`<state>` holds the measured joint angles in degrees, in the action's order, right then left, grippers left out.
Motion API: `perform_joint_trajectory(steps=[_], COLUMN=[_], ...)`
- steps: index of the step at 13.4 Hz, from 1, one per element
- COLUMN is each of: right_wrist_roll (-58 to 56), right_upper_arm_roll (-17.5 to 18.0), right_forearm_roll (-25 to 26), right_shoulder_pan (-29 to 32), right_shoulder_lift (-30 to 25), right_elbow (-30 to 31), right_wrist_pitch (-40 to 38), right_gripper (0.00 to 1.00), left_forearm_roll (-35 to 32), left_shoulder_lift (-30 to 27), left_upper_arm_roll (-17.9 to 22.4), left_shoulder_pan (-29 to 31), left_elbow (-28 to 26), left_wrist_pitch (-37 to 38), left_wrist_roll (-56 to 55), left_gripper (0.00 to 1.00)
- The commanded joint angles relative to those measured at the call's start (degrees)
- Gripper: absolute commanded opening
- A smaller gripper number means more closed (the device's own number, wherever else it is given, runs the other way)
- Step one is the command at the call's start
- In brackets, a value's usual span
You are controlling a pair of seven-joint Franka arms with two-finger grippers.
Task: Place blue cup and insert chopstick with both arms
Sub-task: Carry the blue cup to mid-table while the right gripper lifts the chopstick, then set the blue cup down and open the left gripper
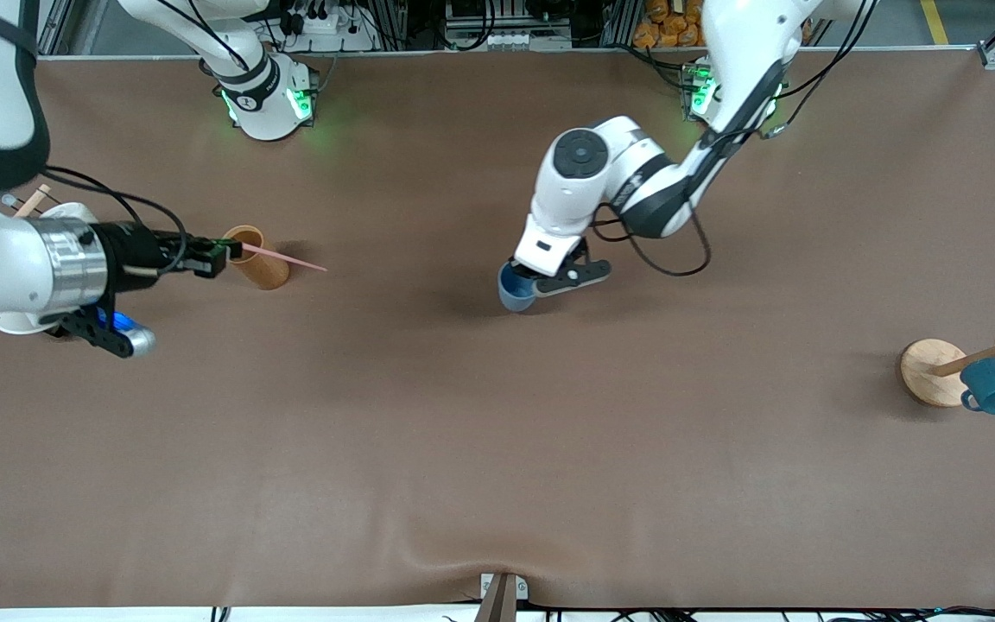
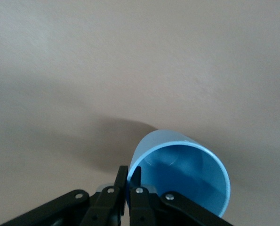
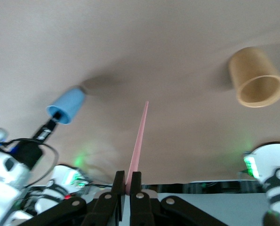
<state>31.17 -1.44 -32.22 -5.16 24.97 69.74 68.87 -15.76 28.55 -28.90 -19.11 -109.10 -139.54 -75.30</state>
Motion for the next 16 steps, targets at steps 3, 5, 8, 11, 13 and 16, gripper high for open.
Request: perform_joint_trajectory(steps=[3, 5, 8, 11, 13, 16], right_wrist_roll=[4.6, 6.0, 9.1, 9.2, 9.6, 10.9], right_upper_arm_roll=[0.3, 0.3, 0.5, 0.5, 0.5, 0.5], right_forearm_roll=[-5.7, -5.9, -6.0, -6.0, -6.2, -10.8], right_shoulder_pan=[0.9, -0.2, -2.1, -1.8, -2.1, -2.4], right_shoulder_lift=[-1.5, -1.4, -1.5, -1.4, -1.4, -4.1], right_elbow=[5.8, 5.8, 5.9, 5.9, 6.0, 12.8], right_wrist_pitch=[3.5, 4.1, 6.0, 5.8, 6.1, 10.9], right_gripper=[0.0, 0.0, 0.0, 0.0, 0.0, 0.0], left_forearm_roll=[-2.0, -2.1, -2.1, -2.0, -1.7, -1.5], left_shoulder_lift=[4.2, 4.8, 5.0, 3.4, 1.4, -0.5], left_upper_arm_roll=[0.6, 0.7, 0.7, 0.7, 0.6, 0.6], left_shoulder_pan=[-4.0, -4.8, -4.8, -4.4, -3.6, -3.5], left_elbow=[3.7, 3.8, 4.0, 4.3, 5.9, 12.5], left_wrist_pitch=[0.1, 0.1, 0.1, 1.4, 5.5, 16.4], left_wrist_roll=[-5.5, -6.6, -6.6, -6.7, -6.6, -5.8], left_gripper=[0.0, 0.0, 0.74, 1.0, 1.0, 1.0])
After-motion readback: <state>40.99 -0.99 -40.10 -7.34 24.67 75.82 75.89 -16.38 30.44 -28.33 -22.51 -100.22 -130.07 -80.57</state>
